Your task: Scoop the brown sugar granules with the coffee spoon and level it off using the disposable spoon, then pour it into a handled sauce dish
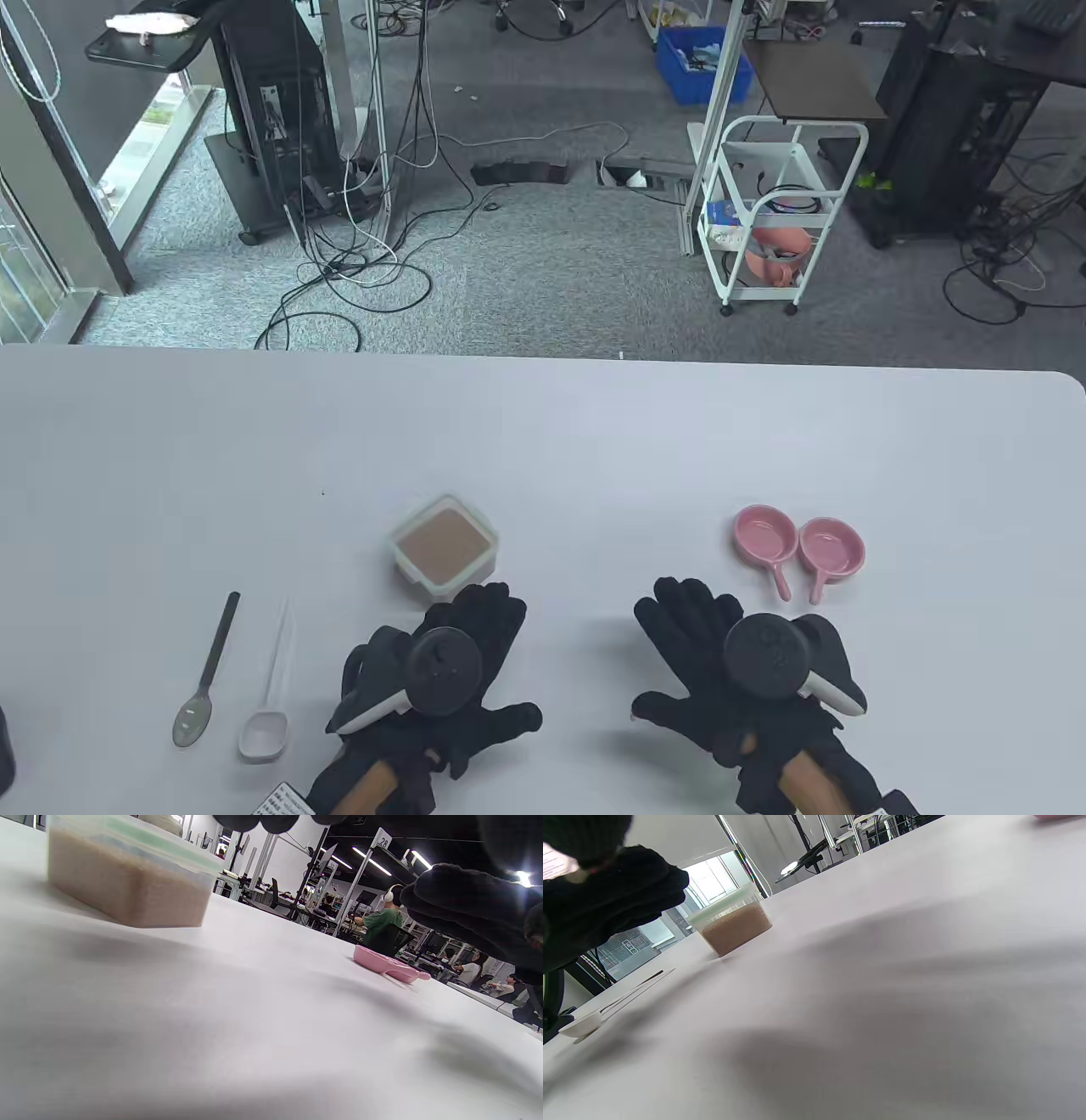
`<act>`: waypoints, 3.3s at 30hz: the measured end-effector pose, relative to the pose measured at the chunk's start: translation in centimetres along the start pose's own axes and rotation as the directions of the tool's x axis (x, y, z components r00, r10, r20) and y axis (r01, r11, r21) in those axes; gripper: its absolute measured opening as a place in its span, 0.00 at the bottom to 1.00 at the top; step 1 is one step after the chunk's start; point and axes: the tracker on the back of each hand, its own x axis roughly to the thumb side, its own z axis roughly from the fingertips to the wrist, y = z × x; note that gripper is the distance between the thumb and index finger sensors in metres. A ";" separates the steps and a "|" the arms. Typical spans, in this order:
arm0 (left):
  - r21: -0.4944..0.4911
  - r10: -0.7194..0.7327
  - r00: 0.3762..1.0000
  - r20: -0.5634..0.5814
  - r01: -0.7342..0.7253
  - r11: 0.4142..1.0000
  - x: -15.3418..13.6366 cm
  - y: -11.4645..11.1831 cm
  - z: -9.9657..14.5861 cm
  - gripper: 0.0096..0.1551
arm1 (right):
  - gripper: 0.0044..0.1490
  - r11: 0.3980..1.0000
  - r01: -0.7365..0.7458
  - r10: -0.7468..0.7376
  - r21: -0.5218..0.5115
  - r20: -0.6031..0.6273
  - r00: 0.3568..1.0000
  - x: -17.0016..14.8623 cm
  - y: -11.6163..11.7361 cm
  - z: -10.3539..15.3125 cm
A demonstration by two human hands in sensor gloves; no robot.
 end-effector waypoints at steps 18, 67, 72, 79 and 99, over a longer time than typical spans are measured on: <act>0.008 0.001 1.000 -0.007 -0.001 1.000 -0.2 0.2 0.2 0.65 | 0.59 1.000 -0.018 0.019 -0.001 0.002 1.000 0.0 0.0 0.0; 0.102 -0.034 0.885 -0.463 0.092 0.991 -8.0 3.7 -3.1 0.77 | 0.59 1.000 -0.025 0.025 0.017 0.009 1.000 0.2 0.2 -0.1; 0.100 -0.020 0.873 -0.487 0.079 0.992 -8.4 3.5 -4.7 0.77 | 0.59 1.000 -0.023 0.023 0.010 0.010 1.000 0.1 0.1 0.0; 0.122 -0.009 0.857 -0.515 0.083 0.989 -8.9 2.8 -5.9 0.75 | 0.59 1.000 -0.023 0.023 0.006 0.012 1.000 0.1 -0.1 0.0; 0.155 0.027 0.866 -0.500 0.058 0.986 -9.1 2.7 -6.8 0.76 | 0.59 1.000 -0.021 0.021 0.004 0.012 1.000 0.1 -0.1 0.0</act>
